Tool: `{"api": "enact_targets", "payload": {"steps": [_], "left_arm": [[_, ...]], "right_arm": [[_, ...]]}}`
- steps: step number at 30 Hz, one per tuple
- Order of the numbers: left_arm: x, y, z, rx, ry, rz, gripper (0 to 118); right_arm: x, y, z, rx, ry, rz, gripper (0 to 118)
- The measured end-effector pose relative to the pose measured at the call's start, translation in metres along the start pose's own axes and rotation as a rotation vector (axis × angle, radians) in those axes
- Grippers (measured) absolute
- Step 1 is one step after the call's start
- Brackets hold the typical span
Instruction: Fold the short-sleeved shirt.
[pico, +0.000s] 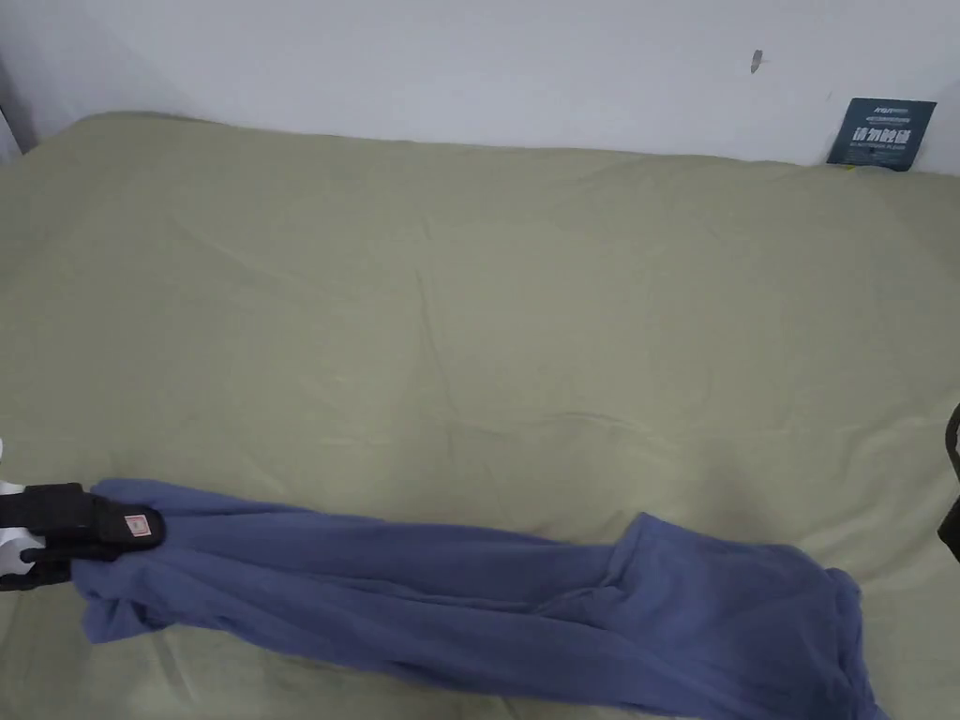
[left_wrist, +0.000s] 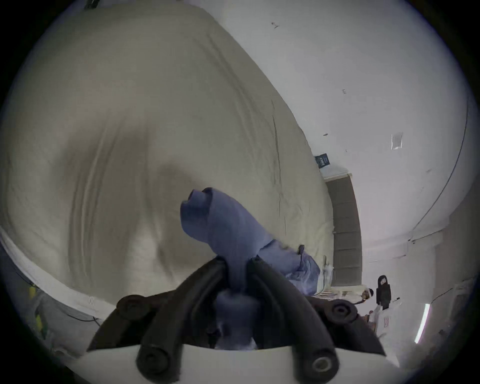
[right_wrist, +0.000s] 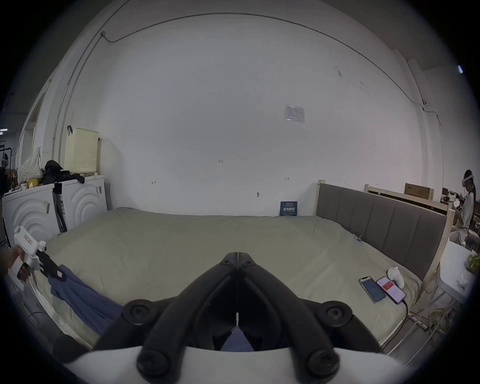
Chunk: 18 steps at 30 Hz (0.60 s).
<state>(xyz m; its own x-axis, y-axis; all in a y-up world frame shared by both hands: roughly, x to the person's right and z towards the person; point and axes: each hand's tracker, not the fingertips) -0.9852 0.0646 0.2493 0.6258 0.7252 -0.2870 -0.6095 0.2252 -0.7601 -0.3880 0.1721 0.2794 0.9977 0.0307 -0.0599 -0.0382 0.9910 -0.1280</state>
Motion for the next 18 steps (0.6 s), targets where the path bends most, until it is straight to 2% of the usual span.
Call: {"api": "enact_targets", "payload": {"steps": [2,5,9,11,14,18], "left_arm": [[0.024,-0.005,-0.005,-0.001,0.025,-0.056,7],[0.073,-0.020,-0.017,-0.012,0.139,-0.173,7],[0.142,-0.044,-0.046,-0.088,0.200,-0.287,7],[0.179,-0.060,-0.069,-0.092,0.235,-0.394,7],[0.214,-0.081,-0.110,-0.140,0.229,-0.439,7],[0.242,-0.116,-0.182,-0.179,0.307,-0.542,10]], "right_arm": [[0.001,0.001,0.000,0.002,-0.007,0.002,1],[0.007,0.002,0.003,0.004,-0.008,-0.007,1],[0.013,0.002,0.007,0.013,-0.017,0.000,1],[0.017,0.001,0.008,0.012,-0.013,-0.011,1],[0.023,-0.002,0.009,0.004,-0.014,-0.017,1],[0.034,-0.007,0.011,-0.007,-0.024,-0.030,1]]}}
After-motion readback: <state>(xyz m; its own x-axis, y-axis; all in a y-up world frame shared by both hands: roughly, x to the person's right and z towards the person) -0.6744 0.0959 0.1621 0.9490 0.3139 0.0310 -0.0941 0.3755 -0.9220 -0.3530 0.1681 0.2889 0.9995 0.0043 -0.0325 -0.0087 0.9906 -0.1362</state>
